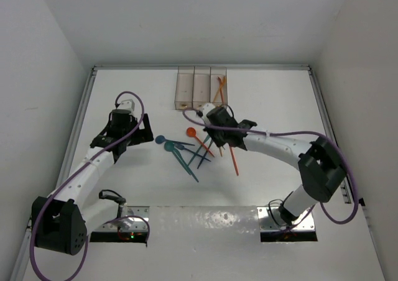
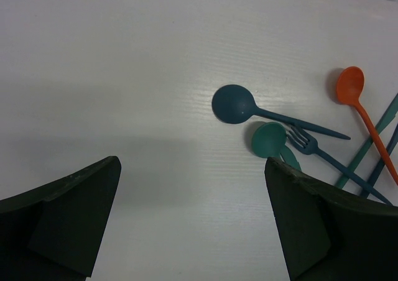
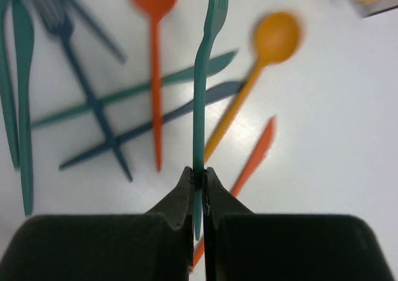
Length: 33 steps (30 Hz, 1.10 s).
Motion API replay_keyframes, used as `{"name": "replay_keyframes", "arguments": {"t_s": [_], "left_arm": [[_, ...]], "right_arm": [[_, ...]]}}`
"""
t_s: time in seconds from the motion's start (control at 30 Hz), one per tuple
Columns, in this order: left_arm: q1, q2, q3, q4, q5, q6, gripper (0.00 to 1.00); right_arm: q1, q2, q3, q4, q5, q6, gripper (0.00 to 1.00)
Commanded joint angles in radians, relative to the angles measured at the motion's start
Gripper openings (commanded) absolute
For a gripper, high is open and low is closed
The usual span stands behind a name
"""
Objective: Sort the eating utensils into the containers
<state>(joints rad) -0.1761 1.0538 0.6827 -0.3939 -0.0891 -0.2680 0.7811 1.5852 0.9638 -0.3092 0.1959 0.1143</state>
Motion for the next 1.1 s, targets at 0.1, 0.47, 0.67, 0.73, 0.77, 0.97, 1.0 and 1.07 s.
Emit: {"name": "replay_keyframes", "arguments": {"t_s": [0.1, 0.47, 0.67, 0.73, 0.77, 0.97, 1.0, 1.07], "left_arm": [[-0.011, -0.021, 0.04, 0.018, 0.006, 0.0, 1.0], [-0.011, -0.023, 0.037, 0.012, -0.021, -0.002, 1.0], [-0.011, -0.012, 0.038, 0.007, -0.023, -0.002, 1.0], [-0.011, -0.014, 0.037, 0.006, -0.026, -0.002, 1.0], [-0.011, -0.014, 0.037, 0.004, -0.029, -0.002, 1.0], [-0.013, -0.006, 0.038, 0.006, -0.031, 0.0, 1.0], [-0.013, -0.006, 0.038, 0.006, -0.029, 0.0, 1.0], [-0.013, -0.006, 0.04, 0.004, -0.028, 0.001, 1.0]], "right_arm": [[-0.163, 0.096, 0.334, 0.019, 0.157, 0.146, 0.0], [-0.287, 0.522, 0.854, 0.012, 0.18, 0.337, 0.0], [-0.327, 0.66, 0.932, 0.071, 0.199, 0.372, 0.0], [-0.344, 0.683, 0.94, 0.087, 0.189, 0.374, 0.0], [-0.353, 0.706, 0.954, 0.094, 0.165, 0.371, 0.0], [-0.367, 0.759, 0.995, 0.041, 0.099, 0.36, 0.09], [-0.368, 0.753, 0.989, 0.038, 0.08, 0.358, 0.13], [-0.368, 0.736, 0.965, 0.036, 0.074, 0.344, 0.3]]}}
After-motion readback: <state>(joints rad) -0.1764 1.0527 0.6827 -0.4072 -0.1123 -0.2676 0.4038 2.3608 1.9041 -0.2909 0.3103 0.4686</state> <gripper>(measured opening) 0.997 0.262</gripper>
